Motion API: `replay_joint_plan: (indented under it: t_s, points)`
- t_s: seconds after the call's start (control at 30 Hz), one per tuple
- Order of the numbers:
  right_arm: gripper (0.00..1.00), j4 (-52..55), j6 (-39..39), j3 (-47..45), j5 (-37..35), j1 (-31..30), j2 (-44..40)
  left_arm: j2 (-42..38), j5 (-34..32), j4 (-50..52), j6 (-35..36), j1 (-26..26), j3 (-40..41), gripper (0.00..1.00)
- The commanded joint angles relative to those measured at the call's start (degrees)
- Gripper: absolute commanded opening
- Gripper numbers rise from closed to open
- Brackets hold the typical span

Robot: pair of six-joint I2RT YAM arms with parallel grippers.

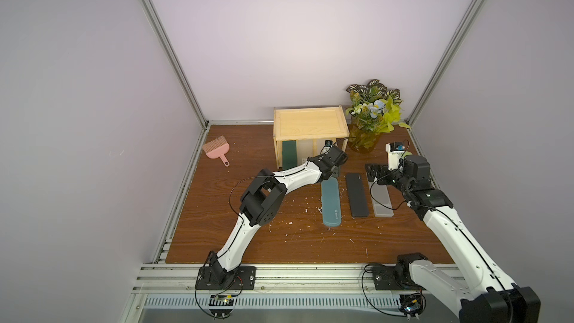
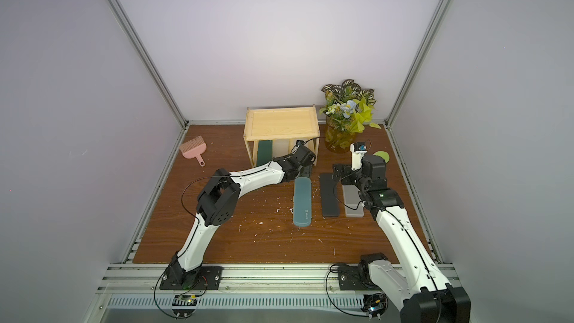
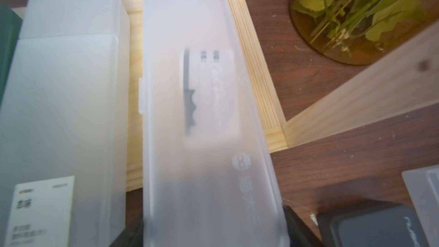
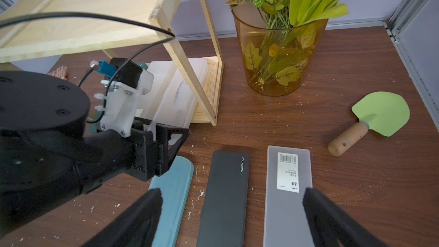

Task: Remove the pencil cases from the shelf
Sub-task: Pick up the pencil case from the shelf.

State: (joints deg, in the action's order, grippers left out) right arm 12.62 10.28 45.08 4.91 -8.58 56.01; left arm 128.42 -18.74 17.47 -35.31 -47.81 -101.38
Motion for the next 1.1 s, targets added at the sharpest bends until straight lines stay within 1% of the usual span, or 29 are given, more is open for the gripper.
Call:
replay_joint_plan:
  t_s: [0.0, 0.2, 0.37, 0.5, 0.63, 0.7, 0.73, 0.9, 1.07]
  points:
    - [0.99, -2.39, 0.26, -0.31, 1.15, -0.32, -0.71, -4.64, -1.15, 0.52, 0.78, -0.53, 0.59, 0.66]
    - [0.99, -2.82, 0.34, -0.24, 1.76, -0.31, -0.62, -9.52, -1.12, 0.46, -0.37, -1.19, 5.89, 0.67]
    - [0.99, -2.69, 0.48, -0.15, 2.22, -0.32, -0.97, -11.71, -1.14, 0.46, -0.46, -2.09, 7.38, 0.67]
    - [0.99, -2.81, 0.53, -0.41, 2.28, -0.37, -1.76, -13.93, -1.77, 0.54, -0.89, -3.45, 9.31, 0.67]
    - [0.99, -3.19, 0.79, -0.62, 3.11, -0.35, -1.69, -17.76, -3.06, 0.53, -2.43, -5.12, 13.56, 0.68]
    - [0.99, -3.56, 0.95, -0.70, 3.55, -0.32, -1.59, -20.49, -5.03, 0.46, -3.76, -6.33, 16.01, 0.68]
    - [0.99, -3.72, 1.02, -0.70, 3.73, -0.32, -1.52, -21.97, -5.72, 0.46, -4.50, -6.86, 19.31, 0.68]
    - [0.99, -4.82, 1.20, -0.64, 4.83, -0.32, -0.88, -30.19, -8.93, 0.56, -7.72, -10.10, 27.44, 0.67]
    - [0.99, -5.02, 1.32, -0.65, 5.67, -0.31, -0.45, -36.92, -12.35, 2.66, -12.20, -16.22, 34.17, 0.68]
